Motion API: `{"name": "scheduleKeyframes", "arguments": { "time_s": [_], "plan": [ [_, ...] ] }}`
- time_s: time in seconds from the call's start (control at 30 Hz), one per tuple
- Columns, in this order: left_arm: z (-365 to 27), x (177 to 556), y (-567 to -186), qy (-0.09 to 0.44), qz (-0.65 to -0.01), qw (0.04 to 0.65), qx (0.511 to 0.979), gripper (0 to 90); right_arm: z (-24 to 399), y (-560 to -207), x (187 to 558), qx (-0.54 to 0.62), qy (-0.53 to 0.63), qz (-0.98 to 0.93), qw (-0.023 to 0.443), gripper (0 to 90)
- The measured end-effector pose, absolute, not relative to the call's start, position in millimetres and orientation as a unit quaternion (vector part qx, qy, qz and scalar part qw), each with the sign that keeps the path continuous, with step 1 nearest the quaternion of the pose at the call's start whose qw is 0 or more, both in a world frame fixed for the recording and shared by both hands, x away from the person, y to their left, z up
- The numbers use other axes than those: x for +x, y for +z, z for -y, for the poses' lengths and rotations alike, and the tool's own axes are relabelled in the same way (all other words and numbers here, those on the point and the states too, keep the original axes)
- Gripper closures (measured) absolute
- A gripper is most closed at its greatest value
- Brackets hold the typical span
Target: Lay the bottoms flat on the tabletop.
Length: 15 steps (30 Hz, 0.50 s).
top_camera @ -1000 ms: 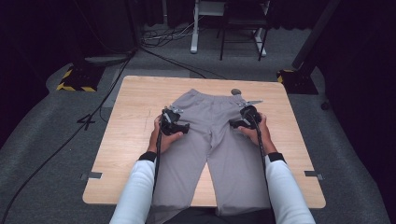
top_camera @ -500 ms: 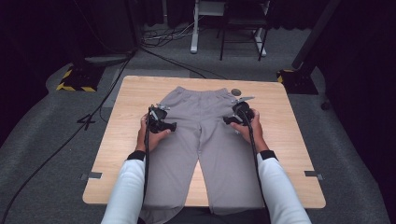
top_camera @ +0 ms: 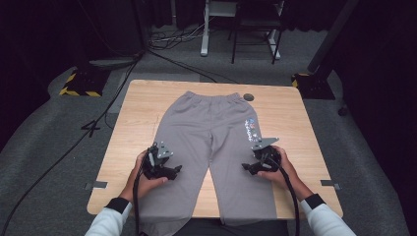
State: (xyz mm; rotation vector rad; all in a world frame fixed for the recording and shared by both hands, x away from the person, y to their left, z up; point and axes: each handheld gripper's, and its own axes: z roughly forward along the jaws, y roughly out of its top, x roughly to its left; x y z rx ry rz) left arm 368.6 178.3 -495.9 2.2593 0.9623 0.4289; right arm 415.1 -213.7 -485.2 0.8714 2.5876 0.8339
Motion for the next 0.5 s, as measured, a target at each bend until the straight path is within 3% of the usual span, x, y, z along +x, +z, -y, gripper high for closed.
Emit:
{"name": "scheduleKeyframes", "arguments": {
  "time_s": [0.2,0.5],
  "plan": [
    [-191.1,350.3,-499.5,0.153,-0.366,0.332,0.856,18.5,240.8,-488.3,394.0,0.318,0.303,-0.89,0.122,22.6],
    [-218.8,341.6,-502.5,0.149,-0.387,0.342,0.843,16.9,280.9,-485.7,374.3,0.333,0.284,-0.89,0.129,20.6]
  ]
}}
